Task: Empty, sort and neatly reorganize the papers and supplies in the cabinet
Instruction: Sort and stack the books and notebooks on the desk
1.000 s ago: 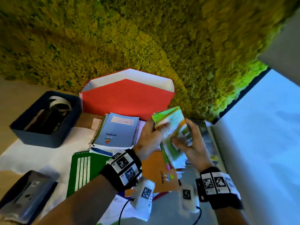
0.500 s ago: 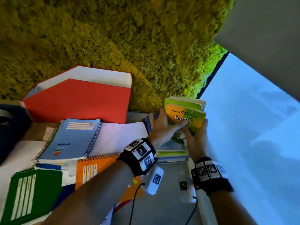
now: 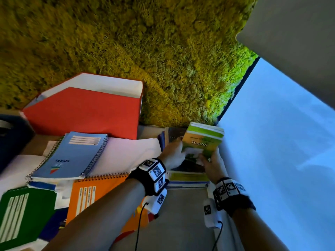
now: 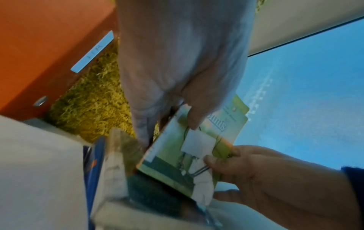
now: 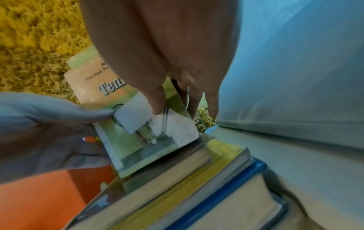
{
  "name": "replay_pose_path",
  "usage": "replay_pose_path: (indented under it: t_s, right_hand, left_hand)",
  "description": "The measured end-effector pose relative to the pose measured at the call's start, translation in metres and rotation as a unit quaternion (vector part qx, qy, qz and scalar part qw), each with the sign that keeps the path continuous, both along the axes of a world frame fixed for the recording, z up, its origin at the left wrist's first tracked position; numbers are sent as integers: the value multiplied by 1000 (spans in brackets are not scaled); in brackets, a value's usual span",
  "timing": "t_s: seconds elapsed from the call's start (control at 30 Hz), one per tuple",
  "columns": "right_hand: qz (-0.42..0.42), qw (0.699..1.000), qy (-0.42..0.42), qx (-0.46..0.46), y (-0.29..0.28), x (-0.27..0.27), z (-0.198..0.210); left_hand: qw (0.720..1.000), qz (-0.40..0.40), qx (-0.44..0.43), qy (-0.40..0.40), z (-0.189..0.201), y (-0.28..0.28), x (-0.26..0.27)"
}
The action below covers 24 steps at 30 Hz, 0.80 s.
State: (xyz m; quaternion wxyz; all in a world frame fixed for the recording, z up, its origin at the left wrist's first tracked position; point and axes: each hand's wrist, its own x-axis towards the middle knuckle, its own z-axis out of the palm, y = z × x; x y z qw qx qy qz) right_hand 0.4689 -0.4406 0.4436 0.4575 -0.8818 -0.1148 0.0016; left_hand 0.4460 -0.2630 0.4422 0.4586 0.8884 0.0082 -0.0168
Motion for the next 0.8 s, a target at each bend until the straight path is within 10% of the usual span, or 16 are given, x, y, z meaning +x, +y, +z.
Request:
replay_pose_path:
  t_s: [0.23, 0.8]
  right_hand:
    - [-28, 996, 77, -34, -1, 16, -13]
    - [-35, 985, 118, -118, -4, 29, -38]
  left_hand:
    - [989, 116, 90, 20, -7, 19, 0]
    - [988, 76, 115, 72, -42, 18, -20]
